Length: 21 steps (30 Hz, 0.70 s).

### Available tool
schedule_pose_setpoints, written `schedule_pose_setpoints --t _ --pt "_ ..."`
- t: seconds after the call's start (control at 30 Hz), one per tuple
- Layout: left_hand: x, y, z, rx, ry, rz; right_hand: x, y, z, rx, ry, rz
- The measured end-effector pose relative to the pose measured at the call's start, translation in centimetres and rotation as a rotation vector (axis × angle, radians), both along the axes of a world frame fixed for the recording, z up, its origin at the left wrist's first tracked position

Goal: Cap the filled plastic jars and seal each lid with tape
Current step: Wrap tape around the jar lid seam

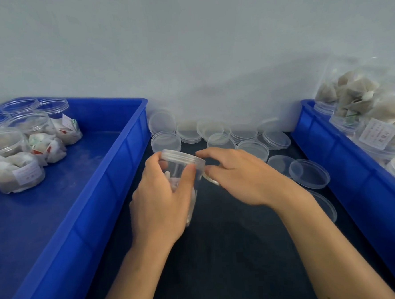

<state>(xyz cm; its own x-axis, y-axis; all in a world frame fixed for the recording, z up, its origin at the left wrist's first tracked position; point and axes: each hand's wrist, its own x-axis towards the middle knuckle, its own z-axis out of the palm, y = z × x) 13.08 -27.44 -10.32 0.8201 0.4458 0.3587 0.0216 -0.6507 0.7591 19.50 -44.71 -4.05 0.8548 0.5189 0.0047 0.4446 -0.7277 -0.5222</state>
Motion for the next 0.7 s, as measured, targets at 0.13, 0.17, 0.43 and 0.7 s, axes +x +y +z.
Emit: schedule_pose_setpoints --t 0.13,0.17,0.43,0.7 --pt "0.1 0.7 -0.2 -0.094 -0.014 -0.045 0.1 -0.2 -0.4 -0.011 -0.014 -0.019" --pt "0.1 0.8 -0.2 -0.119 -0.022 -0.053 0.1 -0.1 -0.6 -0.015 -0.022 -0.013" --pt "0.0 0.9 -0.1 -0.307 -0.058 -0.097 0.8 -0.2 -1.7 0.113 0.098 -0.002" --pt "0.0 0.8 0.2 -0.447 -0.073 -0.157 0.8 -0.2 -1.6 0.087 0.068 -0.002"
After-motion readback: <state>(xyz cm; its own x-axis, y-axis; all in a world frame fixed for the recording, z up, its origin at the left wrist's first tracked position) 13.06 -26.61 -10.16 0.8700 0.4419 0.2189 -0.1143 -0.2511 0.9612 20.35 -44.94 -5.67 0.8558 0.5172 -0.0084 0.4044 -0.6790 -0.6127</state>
